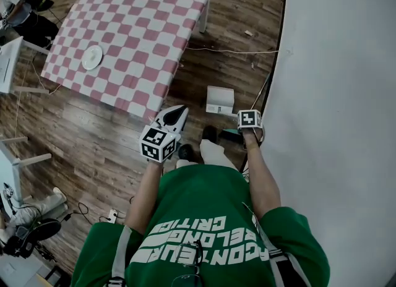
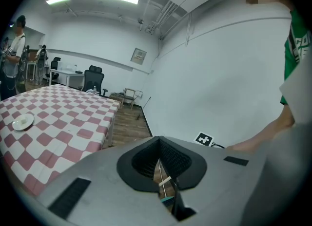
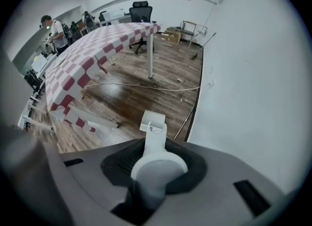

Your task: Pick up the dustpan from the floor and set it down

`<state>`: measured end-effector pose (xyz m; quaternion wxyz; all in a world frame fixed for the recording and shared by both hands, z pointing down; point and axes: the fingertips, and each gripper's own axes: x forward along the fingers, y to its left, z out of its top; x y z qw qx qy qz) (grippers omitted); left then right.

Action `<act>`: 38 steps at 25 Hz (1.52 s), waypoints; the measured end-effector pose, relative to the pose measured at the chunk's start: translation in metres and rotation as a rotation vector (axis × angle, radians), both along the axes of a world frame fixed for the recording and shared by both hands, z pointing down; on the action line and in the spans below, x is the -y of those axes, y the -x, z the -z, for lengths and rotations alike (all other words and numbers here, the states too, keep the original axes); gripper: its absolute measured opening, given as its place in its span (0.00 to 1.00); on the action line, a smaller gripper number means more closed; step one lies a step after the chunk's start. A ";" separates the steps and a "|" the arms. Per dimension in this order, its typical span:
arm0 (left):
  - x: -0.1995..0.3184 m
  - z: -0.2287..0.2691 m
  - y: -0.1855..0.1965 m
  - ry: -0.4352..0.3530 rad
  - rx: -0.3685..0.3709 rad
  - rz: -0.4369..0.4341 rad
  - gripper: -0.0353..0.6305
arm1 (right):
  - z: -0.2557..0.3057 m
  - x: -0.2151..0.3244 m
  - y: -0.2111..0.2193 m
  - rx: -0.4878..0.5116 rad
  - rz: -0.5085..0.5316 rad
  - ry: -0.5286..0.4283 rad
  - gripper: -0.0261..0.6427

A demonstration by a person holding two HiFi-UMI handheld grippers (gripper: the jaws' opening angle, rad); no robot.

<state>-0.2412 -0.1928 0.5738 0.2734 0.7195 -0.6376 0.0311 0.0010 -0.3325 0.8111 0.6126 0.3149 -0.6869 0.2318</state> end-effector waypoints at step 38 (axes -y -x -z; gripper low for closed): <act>0.051 0.064 0.007 -0.151 0.037 0.007 0.06 | 0.313 0.067 -0.022 0.359 -0.054 -0.578 0.21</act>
